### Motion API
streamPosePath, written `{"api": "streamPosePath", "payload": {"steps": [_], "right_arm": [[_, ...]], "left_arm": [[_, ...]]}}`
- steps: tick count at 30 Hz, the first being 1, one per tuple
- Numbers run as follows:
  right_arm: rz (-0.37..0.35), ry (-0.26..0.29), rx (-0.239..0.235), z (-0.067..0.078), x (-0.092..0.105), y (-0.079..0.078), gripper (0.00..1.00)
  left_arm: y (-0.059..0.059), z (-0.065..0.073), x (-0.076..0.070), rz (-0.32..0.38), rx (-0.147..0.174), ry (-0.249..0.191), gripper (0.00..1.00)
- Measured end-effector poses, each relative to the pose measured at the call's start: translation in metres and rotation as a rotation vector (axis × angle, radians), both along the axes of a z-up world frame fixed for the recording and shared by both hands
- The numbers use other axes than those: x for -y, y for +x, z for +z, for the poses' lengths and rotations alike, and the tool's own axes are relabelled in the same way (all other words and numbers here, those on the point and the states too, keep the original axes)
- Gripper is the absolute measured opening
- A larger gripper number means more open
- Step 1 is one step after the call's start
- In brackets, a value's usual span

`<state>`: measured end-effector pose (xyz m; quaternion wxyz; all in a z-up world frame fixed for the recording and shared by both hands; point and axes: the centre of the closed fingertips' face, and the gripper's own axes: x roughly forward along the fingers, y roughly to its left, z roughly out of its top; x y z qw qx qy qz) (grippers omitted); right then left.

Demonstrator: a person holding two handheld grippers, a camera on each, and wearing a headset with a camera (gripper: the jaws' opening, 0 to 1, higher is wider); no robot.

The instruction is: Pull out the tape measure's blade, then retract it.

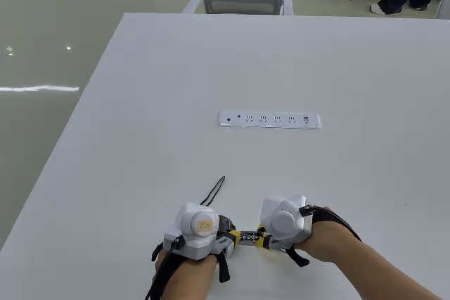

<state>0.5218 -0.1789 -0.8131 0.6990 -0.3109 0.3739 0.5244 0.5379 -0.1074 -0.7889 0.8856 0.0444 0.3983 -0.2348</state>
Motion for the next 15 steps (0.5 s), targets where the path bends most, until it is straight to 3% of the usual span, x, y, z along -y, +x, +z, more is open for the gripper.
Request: {"api": "streamPosePath", "payload": {"steps": [15], "right_arm": [[-0.014,0.021,-0.008,-0.0028,-0.0078,0.0012,0.13]], "left_arm": [[0.0007,-0.0006,-0.0006,0.003,-0.001,-0.001,0.59]]}}
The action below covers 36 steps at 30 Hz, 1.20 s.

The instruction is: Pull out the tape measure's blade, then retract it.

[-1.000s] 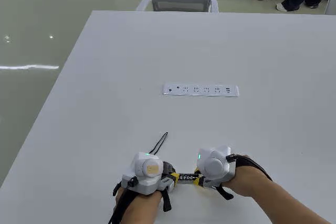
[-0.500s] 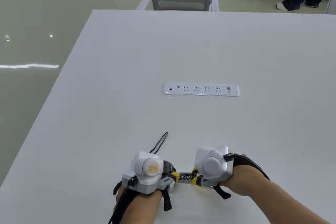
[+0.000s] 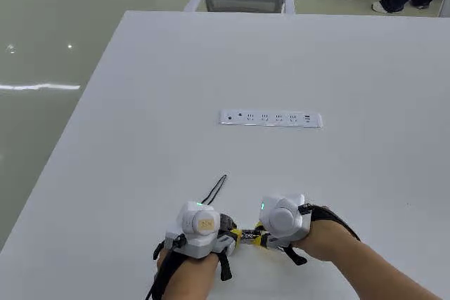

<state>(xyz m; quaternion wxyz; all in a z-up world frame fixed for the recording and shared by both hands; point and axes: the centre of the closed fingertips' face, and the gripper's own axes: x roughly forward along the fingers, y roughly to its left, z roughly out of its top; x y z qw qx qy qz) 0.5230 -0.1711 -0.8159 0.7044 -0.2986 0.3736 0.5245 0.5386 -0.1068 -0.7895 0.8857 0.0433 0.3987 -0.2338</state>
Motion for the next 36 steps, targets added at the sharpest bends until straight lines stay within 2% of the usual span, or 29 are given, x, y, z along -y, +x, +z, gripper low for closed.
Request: {"api": "streamPosePath", "payload": {"steps": [36], "right_arm": [[0.015,0.014,0.004,-0.002,-0.018,0.001,0.13]], "left_arm": [[-0.001,-0.001,0.000,0.004,0.001,-0.003,0.59]]}}
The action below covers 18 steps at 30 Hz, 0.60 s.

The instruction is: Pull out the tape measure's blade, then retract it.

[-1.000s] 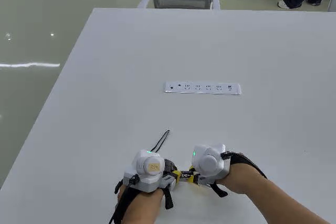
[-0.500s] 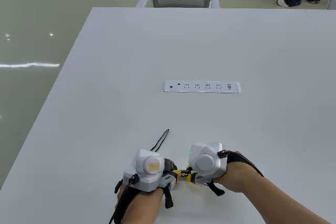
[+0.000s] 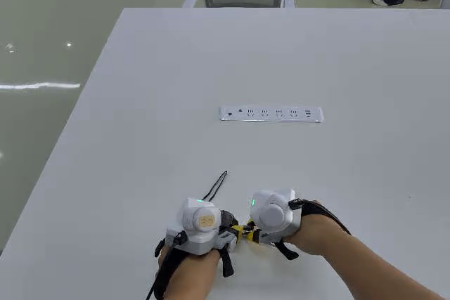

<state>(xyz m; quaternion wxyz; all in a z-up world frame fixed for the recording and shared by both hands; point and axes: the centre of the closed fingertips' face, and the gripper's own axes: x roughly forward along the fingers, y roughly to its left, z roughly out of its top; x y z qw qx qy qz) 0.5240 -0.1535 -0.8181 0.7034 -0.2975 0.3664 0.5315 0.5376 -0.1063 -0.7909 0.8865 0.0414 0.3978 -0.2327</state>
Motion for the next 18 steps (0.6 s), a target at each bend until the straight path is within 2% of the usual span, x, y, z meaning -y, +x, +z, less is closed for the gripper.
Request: {"api": "streamPosePath", "payload": {"steps": [18], "right_arm": [[0.001,0.015,-0.003,0.0013,-0.0101,0.0000,0.13]], "left_arm": [[0.0025,0.0002,0.0004,0.004,-0.009,-0.007,0.59]]}}
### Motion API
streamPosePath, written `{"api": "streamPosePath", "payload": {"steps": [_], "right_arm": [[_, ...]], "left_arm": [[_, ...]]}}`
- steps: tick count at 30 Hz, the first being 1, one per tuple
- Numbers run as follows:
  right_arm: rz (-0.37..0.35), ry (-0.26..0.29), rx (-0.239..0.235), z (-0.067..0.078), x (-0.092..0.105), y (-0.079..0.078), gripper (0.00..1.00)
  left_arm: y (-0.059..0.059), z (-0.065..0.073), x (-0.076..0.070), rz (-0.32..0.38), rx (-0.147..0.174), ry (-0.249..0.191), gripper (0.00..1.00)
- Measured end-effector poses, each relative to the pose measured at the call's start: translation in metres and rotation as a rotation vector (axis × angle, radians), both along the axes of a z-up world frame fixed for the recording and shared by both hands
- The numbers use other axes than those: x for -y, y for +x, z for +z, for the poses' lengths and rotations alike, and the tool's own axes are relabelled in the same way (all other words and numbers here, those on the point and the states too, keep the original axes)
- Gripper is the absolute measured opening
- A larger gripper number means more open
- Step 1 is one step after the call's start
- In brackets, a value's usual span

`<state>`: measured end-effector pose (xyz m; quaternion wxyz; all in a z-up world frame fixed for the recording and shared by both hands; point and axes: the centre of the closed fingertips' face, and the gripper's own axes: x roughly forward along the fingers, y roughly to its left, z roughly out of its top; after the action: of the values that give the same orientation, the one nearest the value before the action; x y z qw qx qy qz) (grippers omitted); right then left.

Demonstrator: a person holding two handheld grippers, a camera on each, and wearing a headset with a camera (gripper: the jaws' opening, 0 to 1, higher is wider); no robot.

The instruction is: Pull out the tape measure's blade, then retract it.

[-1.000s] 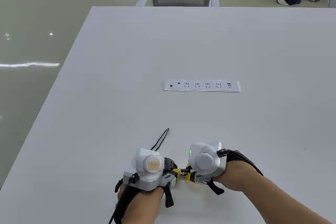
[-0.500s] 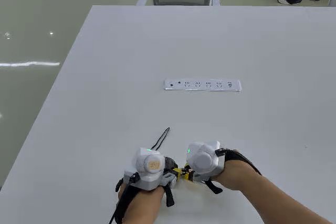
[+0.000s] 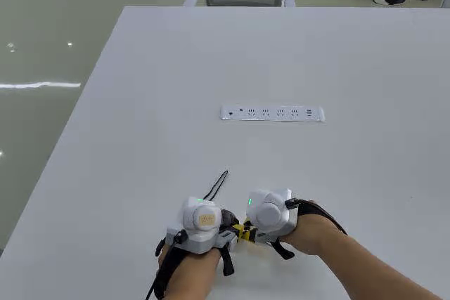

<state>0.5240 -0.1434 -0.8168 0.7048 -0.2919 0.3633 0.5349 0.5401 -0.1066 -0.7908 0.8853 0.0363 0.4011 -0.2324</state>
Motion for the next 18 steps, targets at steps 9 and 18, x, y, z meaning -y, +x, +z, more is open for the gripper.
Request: {"api": "streamPosePath", "payload": {"steps": [9,18], "right_arm": [[-0.001,0.006,0.003,-0.0002,-0.0050,0.0007,0.13],[0.007,0.002,0.004,-0.0006,-0.0053,0.0011,0.13]], "left_arm": [[-0.0001,0.0003,-0.0006,0.001,0.001,-0.002,0.59],[0.0001,0.0002,-0.0010,0.002,0.002,-0.002,0.59]]}}
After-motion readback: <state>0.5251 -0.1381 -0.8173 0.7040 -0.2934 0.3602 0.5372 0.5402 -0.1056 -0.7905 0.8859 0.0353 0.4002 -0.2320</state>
